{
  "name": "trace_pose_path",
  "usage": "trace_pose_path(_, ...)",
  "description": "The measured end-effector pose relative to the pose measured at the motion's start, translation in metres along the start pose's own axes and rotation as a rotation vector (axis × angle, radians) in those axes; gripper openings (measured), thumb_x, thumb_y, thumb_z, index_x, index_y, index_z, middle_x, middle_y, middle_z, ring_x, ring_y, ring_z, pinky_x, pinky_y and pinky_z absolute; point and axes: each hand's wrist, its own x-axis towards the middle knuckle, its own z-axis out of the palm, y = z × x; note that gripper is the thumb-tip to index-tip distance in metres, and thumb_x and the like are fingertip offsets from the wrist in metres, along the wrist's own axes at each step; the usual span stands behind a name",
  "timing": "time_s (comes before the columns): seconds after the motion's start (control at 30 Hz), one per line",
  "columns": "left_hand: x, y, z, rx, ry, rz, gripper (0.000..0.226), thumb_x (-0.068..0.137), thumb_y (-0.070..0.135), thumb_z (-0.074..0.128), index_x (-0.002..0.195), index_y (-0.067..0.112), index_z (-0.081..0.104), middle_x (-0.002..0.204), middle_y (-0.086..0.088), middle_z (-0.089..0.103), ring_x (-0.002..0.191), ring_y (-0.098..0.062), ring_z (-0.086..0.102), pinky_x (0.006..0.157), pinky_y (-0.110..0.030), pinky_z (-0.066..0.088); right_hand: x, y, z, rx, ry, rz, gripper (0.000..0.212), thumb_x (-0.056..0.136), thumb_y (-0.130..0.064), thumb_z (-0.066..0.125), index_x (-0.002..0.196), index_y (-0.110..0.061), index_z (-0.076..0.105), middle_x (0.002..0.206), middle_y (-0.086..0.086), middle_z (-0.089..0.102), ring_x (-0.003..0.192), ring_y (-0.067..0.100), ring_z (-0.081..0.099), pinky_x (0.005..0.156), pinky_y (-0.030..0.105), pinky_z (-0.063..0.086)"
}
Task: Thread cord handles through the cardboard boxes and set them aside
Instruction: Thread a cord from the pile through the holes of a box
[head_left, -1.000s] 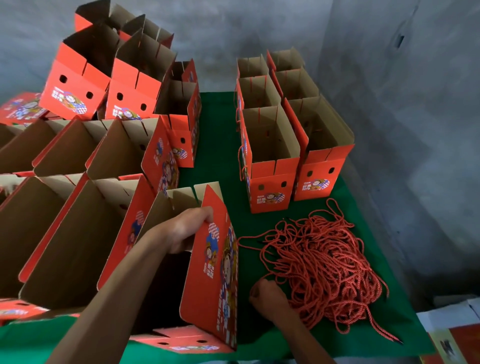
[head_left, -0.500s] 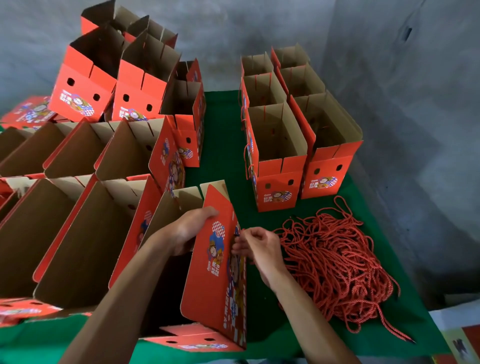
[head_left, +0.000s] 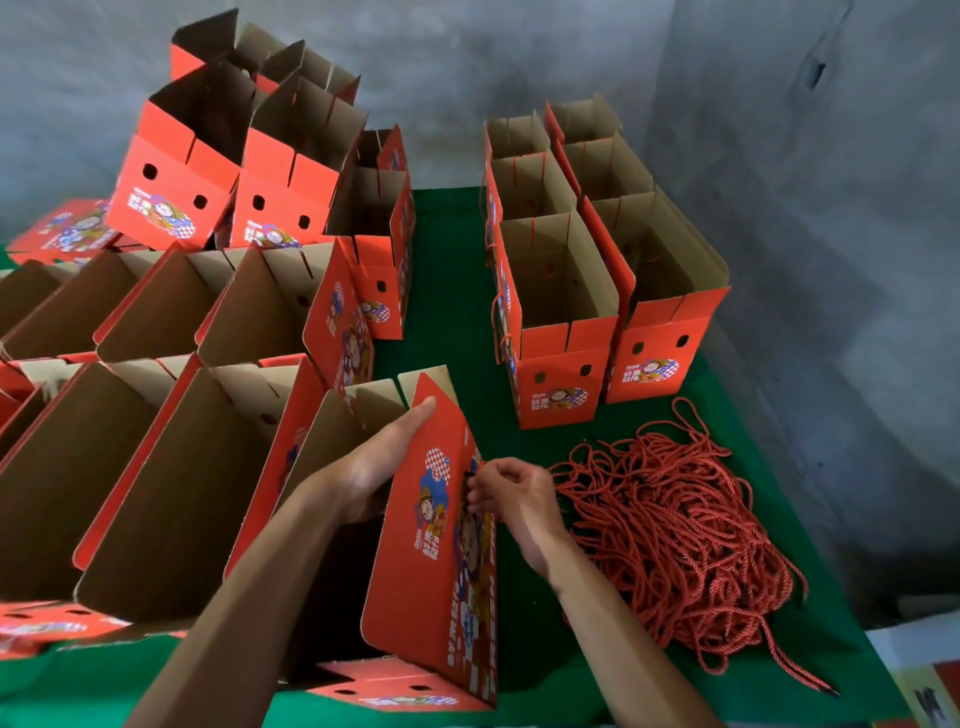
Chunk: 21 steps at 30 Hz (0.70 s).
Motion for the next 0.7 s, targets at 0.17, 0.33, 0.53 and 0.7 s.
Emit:
trace_pose_path(0.17,0.001,-0.002,-0.001,-0.011,-0.039,0.019,0.068,0.083,0.081,0.046,0.119,0.026,0.061,0.107,-0.003,0.079,0.099,-0.023,0.076,0.085,-0.041,0.058,0.003,0.001,-0.002,-0.034,-0.052,0.044,0.013,0.093,-0.008,0.069,0.083,-0.001,0.074,0.075,0.011,0.073,0.064,0.020,0.068,0.065,0.028,0.059)
trace_pose_path(0.33,0.000,-0.002,0.000,-0.014,-0.083,0.022,0.071,0.079,0.083,0.046,0.116,0.026,0.063,0.108,-0.004,0.079,0.100,-0.023,0.076,0.072,-0.033,0.062,0.007,-0.003,-0.004,-0.127,-0.080,0.071,0.017,0.092,-0.011,0.070,0.077,-0.005,0.074,0.072,0.010,0.072,0.063,0.021,0.067,0.065,0.030,0.059)
trace_pose_path(0.53,0.010,-0.009,-0.005,-0.127,-0.037,0.067,0.076,0.086,0.085,0.033,0.124,0.026,0.063,0.114,-0.006,0.077,0.106,-0.025,0.074,0.086,-0.042,0.058,0.002,-0.003,-0.003,-0.237,-0.078,-0.048,0.019,0.094,-0.024,0.073,0.078,-0.015,0.076,0.071,0.003,0.069,0.060,0.012,0.061,0.061,0.024,0.052)
trace_pose_path(0.7,0.008,-0.014,-0.006,-0.042,-0.109,-0.055,0.095,0.091,0.085,0.022,0.105,0.012,0.081,0.114,-0.017,0.076,0.110,-0.033,0.072,0.095,-0.047,0.055,-0.008,0.008,0.003,-0.085,-0.018,-0.041,0.023,0.096,-0.025,0.072,0.089,-0.003,0.072,0.077,0.002,0.068,0.068,0.013,0.062,0.065,0.023,0.050)
